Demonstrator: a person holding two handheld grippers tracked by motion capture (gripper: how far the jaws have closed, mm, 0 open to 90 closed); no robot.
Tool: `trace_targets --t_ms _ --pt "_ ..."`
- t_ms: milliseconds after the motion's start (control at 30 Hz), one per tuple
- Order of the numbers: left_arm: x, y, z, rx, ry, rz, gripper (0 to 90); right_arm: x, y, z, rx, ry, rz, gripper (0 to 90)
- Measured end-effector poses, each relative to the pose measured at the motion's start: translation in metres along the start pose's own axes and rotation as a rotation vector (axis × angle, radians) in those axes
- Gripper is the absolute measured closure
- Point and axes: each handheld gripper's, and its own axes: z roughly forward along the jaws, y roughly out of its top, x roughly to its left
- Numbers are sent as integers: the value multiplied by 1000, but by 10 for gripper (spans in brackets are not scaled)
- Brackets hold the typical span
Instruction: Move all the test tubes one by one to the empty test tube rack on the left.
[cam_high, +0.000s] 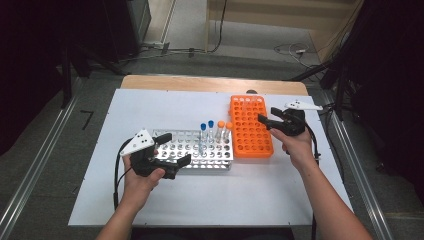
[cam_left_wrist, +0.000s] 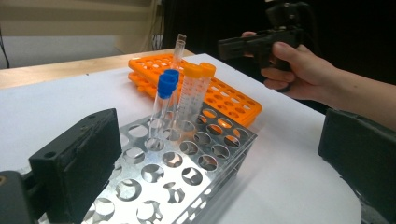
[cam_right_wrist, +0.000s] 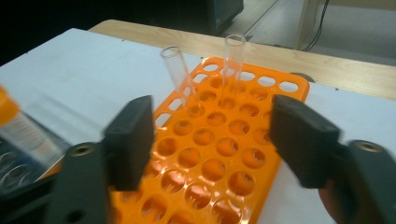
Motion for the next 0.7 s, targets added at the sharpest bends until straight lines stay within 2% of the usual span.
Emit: trace_targets --t_ms 167,333,467,600,700 --pt "0 1 -2 -9 3 -2 0 -10 4 22 29 10 -1 469" --pt "2 1 -4 -14 9 -12 0 -13 10 40 59 6 -35 541" --pt "3 0 -5 -12 7 -12 0 -18 16 53 86 23 8 552" --pt "4 -1 -6 -14 10 -17 0 -18 16 67 112 7 -30 614" --pt "6 -2 -5 -7 15 -21 0 -20 15 76 126 16 -37 627"
